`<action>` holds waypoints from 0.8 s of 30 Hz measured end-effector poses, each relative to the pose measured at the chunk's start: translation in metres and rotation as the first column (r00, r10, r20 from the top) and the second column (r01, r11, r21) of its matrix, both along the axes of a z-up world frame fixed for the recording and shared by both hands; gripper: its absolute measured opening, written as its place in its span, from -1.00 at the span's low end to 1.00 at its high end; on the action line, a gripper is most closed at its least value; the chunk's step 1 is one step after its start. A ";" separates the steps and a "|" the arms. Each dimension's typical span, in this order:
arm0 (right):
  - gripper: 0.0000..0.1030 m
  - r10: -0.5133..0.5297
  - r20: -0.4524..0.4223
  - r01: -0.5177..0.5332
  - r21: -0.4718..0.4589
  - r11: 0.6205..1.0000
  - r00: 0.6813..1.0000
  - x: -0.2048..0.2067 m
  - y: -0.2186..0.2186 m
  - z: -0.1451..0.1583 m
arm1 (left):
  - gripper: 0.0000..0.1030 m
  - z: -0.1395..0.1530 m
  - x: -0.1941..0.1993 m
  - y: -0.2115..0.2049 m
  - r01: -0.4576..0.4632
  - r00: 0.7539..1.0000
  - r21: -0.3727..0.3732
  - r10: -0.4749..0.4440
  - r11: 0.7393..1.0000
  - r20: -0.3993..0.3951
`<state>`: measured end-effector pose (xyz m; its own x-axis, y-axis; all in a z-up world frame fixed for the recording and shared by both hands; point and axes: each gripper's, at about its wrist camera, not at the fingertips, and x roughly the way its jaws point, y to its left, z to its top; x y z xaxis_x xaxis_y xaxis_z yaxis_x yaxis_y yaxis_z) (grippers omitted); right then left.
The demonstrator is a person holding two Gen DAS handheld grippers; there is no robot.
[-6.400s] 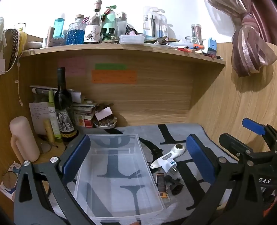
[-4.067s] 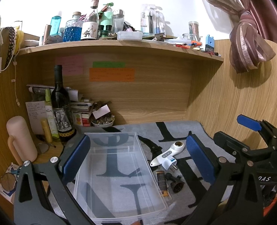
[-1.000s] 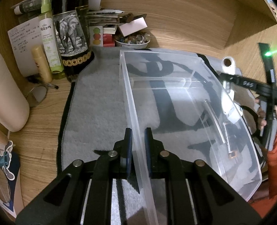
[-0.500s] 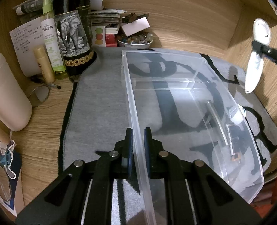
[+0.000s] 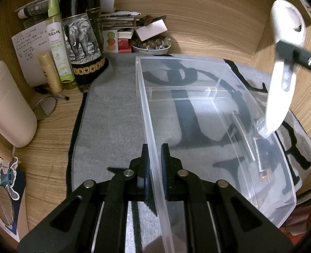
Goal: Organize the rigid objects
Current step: 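Carry the white device into the clear box and open the right tool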
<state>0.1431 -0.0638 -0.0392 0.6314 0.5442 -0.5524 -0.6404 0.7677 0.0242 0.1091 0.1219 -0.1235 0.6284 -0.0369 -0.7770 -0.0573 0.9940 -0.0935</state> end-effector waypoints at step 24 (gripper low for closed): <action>-0.40 0.077 -0.231 -0.138 -0.264 0.954 0.970 0.018 0.065 -0.075 | -0.78 0.000 -0.005 -0.002 0.021 1.000 0.007 -0.021 1.000 0.016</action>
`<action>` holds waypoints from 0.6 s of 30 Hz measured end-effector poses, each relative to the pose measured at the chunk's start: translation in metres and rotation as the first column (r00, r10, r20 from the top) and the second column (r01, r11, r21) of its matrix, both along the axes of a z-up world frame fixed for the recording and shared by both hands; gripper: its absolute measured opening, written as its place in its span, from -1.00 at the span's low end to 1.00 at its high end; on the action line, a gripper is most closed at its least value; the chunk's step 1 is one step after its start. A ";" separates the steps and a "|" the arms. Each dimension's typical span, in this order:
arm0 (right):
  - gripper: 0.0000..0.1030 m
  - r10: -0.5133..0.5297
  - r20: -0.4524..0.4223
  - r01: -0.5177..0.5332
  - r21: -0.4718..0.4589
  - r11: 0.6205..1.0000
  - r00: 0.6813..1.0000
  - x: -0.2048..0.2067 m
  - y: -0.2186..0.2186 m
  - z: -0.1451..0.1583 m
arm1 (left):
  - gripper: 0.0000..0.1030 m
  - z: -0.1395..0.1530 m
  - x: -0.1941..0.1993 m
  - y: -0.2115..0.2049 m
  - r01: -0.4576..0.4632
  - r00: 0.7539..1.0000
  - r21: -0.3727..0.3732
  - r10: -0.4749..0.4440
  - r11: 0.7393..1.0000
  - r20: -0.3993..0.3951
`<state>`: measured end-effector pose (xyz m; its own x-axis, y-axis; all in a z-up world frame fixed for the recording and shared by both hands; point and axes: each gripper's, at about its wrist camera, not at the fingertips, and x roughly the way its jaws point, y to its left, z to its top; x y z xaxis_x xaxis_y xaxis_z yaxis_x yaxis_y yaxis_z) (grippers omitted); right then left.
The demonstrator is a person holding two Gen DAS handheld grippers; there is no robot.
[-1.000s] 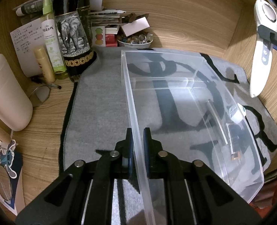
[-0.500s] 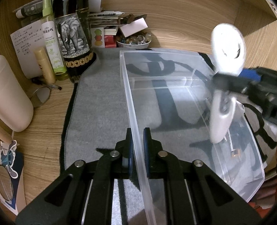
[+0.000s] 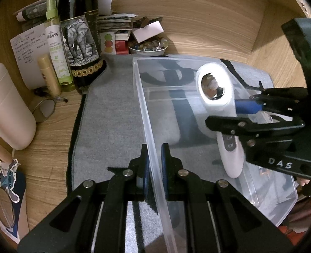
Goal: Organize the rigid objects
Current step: 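Carry the white device into the clear box and open the right tool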
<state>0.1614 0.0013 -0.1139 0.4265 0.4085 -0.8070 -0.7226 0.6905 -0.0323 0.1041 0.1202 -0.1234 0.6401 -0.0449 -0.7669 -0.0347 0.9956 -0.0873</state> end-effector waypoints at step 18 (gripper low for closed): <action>-0.37 0.016 0.020 -0.015 -0.026 1.000 1.000 -0.004 0.003 0.009 | -0.77 0.000 0.000 0.000 0.006 1.000 -0.002 -0.006 1.000 0.003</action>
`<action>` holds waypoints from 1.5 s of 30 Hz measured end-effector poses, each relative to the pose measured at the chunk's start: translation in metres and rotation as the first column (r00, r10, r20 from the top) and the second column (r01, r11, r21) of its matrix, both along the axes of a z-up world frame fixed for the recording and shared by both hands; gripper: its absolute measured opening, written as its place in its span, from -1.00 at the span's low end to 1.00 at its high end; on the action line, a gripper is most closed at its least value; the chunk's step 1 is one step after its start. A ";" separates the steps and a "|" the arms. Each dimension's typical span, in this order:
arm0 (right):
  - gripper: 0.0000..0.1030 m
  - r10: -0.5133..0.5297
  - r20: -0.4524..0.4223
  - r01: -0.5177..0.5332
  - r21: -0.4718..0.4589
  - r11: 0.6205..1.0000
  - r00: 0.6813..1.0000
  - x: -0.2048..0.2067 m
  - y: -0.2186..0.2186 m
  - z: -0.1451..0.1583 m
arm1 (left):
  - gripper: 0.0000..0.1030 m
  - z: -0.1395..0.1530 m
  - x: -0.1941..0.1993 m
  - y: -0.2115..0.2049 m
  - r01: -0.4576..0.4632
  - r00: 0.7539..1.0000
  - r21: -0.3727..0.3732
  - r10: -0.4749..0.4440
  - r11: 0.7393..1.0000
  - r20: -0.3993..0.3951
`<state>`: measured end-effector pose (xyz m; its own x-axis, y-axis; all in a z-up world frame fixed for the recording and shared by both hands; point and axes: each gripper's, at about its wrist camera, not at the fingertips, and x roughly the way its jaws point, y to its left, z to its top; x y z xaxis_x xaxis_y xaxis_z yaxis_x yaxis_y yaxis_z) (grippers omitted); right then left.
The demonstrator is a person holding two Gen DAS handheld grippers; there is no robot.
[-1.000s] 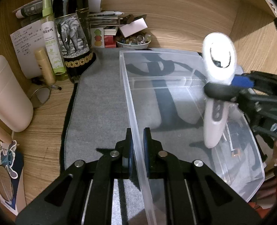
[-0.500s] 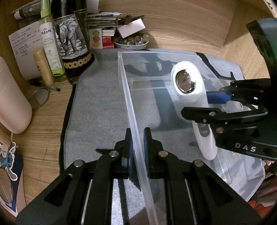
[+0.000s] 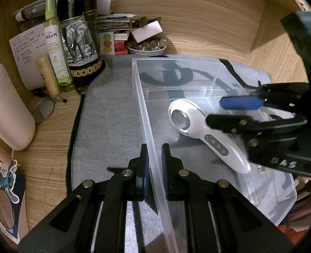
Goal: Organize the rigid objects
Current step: 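Carry the white device into the clear box and open the right tool, then grasp the white plug adapter on the mat with the right tool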
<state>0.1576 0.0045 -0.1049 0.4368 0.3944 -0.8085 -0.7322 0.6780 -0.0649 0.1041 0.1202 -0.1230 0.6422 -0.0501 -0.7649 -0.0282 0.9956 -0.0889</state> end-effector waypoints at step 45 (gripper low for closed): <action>0.26 -0.312 -0.051 0.315 0.081 0.946 0.949 0.040 -0.153 -0.028 | -0.81 -0.003 0.005 -0.003 -0.034 0.997 0.033 0.036 0.999 -0.069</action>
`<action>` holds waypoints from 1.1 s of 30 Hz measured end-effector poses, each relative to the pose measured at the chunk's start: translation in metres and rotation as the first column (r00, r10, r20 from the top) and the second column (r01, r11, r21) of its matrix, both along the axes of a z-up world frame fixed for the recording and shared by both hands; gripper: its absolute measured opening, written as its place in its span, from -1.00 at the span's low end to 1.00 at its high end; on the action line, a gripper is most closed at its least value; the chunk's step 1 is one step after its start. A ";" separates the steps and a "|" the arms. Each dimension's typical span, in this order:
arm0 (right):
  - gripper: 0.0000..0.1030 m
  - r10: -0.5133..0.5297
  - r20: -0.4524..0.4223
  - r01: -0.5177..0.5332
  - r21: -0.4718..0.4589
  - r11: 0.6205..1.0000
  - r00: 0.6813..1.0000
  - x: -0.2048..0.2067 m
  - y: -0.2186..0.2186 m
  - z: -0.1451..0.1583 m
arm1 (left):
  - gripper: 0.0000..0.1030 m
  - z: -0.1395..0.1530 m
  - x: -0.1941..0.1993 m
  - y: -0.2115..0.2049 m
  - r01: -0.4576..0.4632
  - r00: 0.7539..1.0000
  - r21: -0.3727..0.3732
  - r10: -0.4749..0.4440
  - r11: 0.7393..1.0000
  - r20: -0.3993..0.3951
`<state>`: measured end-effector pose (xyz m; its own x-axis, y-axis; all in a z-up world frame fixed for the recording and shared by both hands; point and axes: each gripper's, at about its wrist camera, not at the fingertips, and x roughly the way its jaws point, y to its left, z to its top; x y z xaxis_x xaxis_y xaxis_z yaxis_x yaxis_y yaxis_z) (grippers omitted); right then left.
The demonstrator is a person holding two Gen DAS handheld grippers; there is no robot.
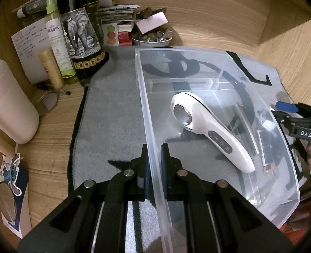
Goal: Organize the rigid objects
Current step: 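Grasp the white plug adapter on the mat with the right tool, then lower the white plug adapter into the box and open the right tool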
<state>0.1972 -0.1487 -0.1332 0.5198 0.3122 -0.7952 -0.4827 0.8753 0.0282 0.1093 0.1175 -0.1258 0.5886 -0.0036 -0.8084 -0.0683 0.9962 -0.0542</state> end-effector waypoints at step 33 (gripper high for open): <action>-0.34 0.060 0.157 -0.076 0.103 0.992 0.986 -0.026 0.016 0.061 | -0.82 0.002 -0.006 0.001 0.003 1.000 -0.009 -0.003 1.000 0.018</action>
<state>0.1711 -0.1326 -0.0727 0.6073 0.4307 -0.6676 -0.5468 0.8362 0.0420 0.1035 0.1186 -0.1234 0.6030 -0.0121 -0.7976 -0.0645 0.9959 -0.0639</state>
